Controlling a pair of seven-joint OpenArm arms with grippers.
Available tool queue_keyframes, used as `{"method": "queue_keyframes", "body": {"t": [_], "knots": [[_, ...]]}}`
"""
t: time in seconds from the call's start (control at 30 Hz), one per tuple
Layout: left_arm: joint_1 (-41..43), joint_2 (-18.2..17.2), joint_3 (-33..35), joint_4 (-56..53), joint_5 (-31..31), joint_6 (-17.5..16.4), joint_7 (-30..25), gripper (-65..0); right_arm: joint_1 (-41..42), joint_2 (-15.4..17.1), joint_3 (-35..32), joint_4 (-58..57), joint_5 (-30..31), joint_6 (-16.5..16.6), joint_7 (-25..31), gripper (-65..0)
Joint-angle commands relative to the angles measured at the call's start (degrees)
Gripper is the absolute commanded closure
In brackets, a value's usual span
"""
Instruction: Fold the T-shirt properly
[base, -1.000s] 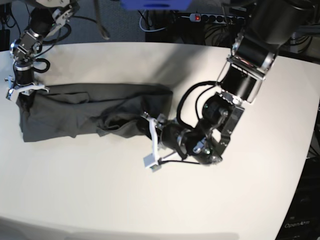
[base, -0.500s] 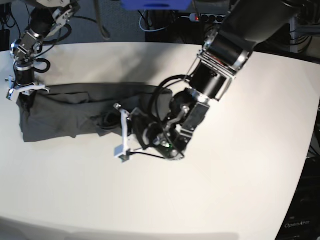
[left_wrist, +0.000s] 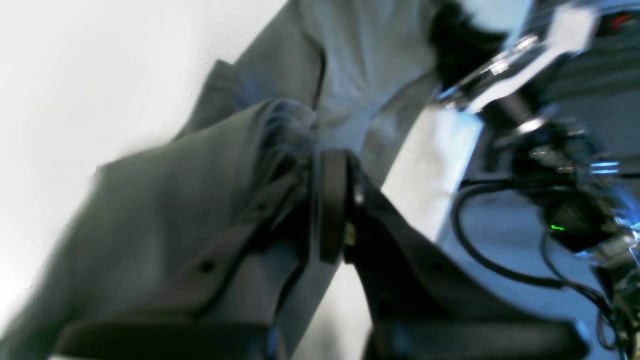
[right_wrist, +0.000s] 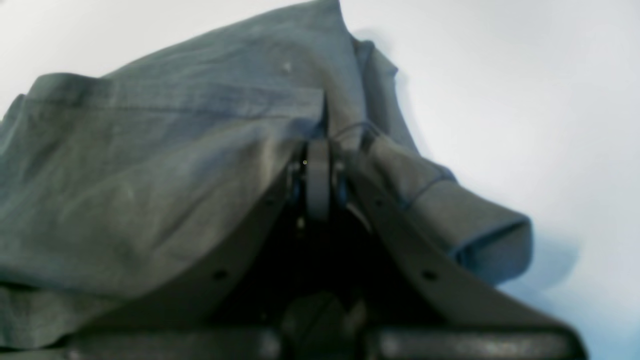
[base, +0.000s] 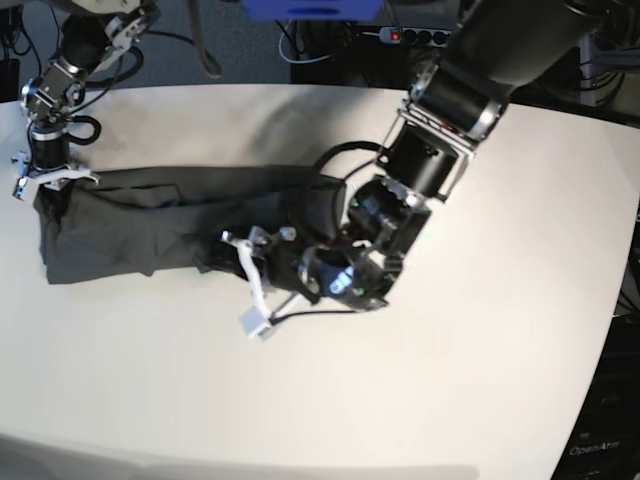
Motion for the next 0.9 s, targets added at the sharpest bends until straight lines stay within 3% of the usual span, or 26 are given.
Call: {"method": "queue_keyframes", "body": {"t": [0.0, 0.13, 0.33, 0.53, 0.67, 0.87], "knots": [[-2.69, -1.24, -1.88, 2.07, -2.55, -0.02, -0.28, -2.0, -1.89, -1.79, -0.43, -1.25, -7.28, 0.56, -10.64, -0.1], [-4.80, -5.02, -4.69, 6.29, -7.12, -0.02, 4.99, -2.0, -1.89, -1.79, -0.43, -1.25, -7.28, 0.56, -10.64, -0.1], [-5.33, -7.57, -4.25, 9.63, -6.06, 0.07, 11.24, -2.0, -1.89, -1.88, -0.43, -1.25, -7.28, 0.56, -10.64, -0.1], [-3.66, -5.81, -4.25, 9.72, 5.10, 0.07, 13.96, -2.0, -1.80, -1.88, -0.43, -1.25, -7.28, 0.56, -10.64, -0.1], [-3.40, -4.93, -4.34, 9.72, 8.97, 0.07, 15.19, -2.0, -1.80, -1.88, -0.43, -1.25, -7.28, 0.56, -10.64, -0.1], [-3.22, -0.80, -2.32, 9.37, 17.06, 0.07, 15.72, -2.0, -1.80, -1.88, -0.43, -1.25, -7.28, 0.56, -10.64, -0.1]]}}
